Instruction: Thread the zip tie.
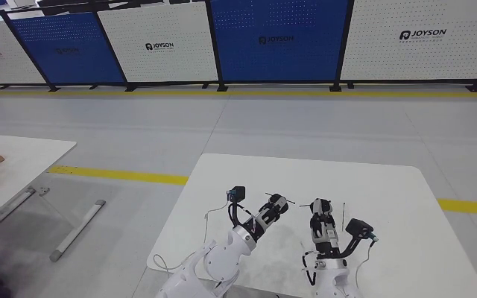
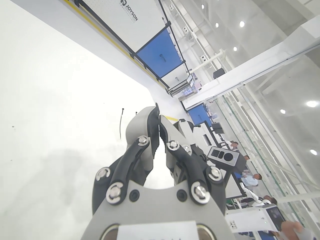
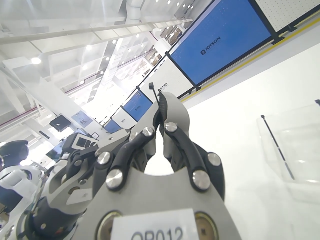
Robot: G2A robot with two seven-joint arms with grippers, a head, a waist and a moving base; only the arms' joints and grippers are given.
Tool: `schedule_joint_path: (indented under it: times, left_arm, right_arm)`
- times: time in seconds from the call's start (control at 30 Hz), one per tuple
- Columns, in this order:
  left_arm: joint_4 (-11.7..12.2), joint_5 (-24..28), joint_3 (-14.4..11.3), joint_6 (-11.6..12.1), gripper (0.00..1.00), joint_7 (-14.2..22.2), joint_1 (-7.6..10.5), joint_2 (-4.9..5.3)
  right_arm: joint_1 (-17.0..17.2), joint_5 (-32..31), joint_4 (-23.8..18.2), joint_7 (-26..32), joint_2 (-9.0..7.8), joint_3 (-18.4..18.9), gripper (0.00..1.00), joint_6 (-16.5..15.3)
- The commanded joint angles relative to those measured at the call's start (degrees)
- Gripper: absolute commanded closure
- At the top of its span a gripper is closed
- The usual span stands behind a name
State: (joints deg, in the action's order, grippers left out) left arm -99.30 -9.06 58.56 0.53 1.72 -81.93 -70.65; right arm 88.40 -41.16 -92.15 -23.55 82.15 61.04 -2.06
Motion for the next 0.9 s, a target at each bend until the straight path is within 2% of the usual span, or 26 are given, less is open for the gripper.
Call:
schedule_joint_path:
  times: [0.0,0.87]
  left_arm:
    - [0.0,0.01,0.0,0.0,1.0,0.0,0.0,0.0]
    - [0.0,0.01,0.0,0.0,1.0,0.0,0.0,0.0]
  right_arm:
    - [-0.03,0.01,-0.15,0.23,0.0,0.09,1.0,-0.03]
    - [-1.52,-1.84,0.02,2.09,0.54,-0.17,1.0,0.2]
